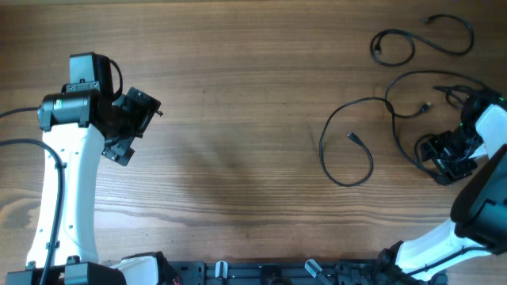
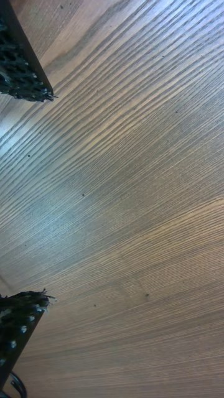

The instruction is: Untangle cables

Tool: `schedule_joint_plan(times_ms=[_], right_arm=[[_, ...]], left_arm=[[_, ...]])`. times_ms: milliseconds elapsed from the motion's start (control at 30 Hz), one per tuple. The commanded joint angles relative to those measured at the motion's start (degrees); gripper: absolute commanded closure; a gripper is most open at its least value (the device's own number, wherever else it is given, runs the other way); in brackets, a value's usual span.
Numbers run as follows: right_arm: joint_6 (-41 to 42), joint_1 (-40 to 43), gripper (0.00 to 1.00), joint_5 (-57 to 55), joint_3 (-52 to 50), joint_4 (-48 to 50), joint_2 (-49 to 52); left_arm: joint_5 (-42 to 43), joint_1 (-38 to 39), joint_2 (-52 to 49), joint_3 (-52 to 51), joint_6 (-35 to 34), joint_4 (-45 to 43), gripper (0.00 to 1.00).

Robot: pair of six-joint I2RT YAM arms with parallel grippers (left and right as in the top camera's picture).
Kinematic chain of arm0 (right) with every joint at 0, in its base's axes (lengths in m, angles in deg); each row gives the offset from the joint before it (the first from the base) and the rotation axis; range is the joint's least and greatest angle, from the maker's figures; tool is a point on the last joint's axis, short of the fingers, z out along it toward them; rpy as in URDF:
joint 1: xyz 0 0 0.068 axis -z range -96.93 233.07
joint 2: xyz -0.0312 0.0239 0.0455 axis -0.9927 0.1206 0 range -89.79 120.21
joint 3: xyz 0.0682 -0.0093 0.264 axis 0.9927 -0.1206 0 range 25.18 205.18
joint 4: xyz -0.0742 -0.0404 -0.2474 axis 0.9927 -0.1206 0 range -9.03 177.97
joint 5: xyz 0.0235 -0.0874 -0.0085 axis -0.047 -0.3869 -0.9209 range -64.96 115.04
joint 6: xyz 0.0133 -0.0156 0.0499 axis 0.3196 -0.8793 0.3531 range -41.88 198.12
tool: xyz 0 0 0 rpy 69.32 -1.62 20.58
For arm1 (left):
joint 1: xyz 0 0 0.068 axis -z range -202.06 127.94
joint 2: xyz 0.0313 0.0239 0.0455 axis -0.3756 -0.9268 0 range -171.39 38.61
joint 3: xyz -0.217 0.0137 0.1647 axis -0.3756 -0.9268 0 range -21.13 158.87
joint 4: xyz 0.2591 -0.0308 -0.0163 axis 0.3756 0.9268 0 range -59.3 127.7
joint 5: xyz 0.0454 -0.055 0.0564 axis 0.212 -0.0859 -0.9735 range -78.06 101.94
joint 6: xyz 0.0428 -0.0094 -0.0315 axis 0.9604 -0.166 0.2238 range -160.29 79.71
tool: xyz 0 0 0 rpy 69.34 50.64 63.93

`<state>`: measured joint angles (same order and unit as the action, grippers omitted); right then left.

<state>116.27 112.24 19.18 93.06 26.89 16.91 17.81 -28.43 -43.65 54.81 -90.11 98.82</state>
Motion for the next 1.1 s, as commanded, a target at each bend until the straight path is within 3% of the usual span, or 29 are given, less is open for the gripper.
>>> schedule_joint_plan(times_ms=[0,200,300,433,633,767,800,900,933,967,1033,1067], right_arm=[[0.5,1.2,0.33,-0.8,-0.1,-1.2,2.7],[-0.4,1.2,0.29,0.1,-0.2,0.2,3.1],[-0.4,1.2,0.3,6.6,-2.2,1.6,3.3],[4.4,1.2,0.33,7.0,-6.1,4.8,3.4],[3.8,2.3,0.54,-0.5,-2.2,5.0,3.3],[3.8,6.5,0.83,-5.6,9.1,-2.2,3.3],[3.8,7.8,0.96,-5.7,11.3,-3.6,3.3],[3.3,10.3,0.96,-4.2,16.6,-6.9,3.3],[-2.2,10.1,0.96,2.1,17.4,-7.6,3.3],[-13.4,9.1,0.89,16.5,16.8,-7.8,3.3],[-20.9,5.9,0.76,24.8,15.6,-9.5,3.3],[-23.1,3.1,0.61,25.5,14.9,-9.6,3.4]], left_arm=[[0.1,-0.2,-0.3,0.1,-0.1,0.0,0.0],[0.1,-0.2,-0.3,0.1,-0.1,-0.4,0.0],[0.1,-0.2,-0.3,0.1,-0.1,-0.4,0.0],[0.1,-0.2,-0.3,0.1,-0.1,-0.4,0.0],[0.1,-0.2,-0.3,0.1,-0.1,-0.2,0.0],[0.1,-0.2,-0.3,0.1,-0.1,-0.2,0.0],[0.0,-0.2,-0.3,0.1,-0.1,-0.2,0.0],[0.1,-0.2,-0.3,0.1,-0.1,-0.2,0.0],[0.1,-0.2,-0.3,0.1,-0.1,-0.5,0.0],[0.1,-0.2,-0.3,0.1,-0.1,-0.8,0.0],[0.1,-0.2,-0.3,0.1,-0.1,-0.9,0.0],[0.1,-0.2,-0.3,0.1,-0.1,-0.9,0.0]])
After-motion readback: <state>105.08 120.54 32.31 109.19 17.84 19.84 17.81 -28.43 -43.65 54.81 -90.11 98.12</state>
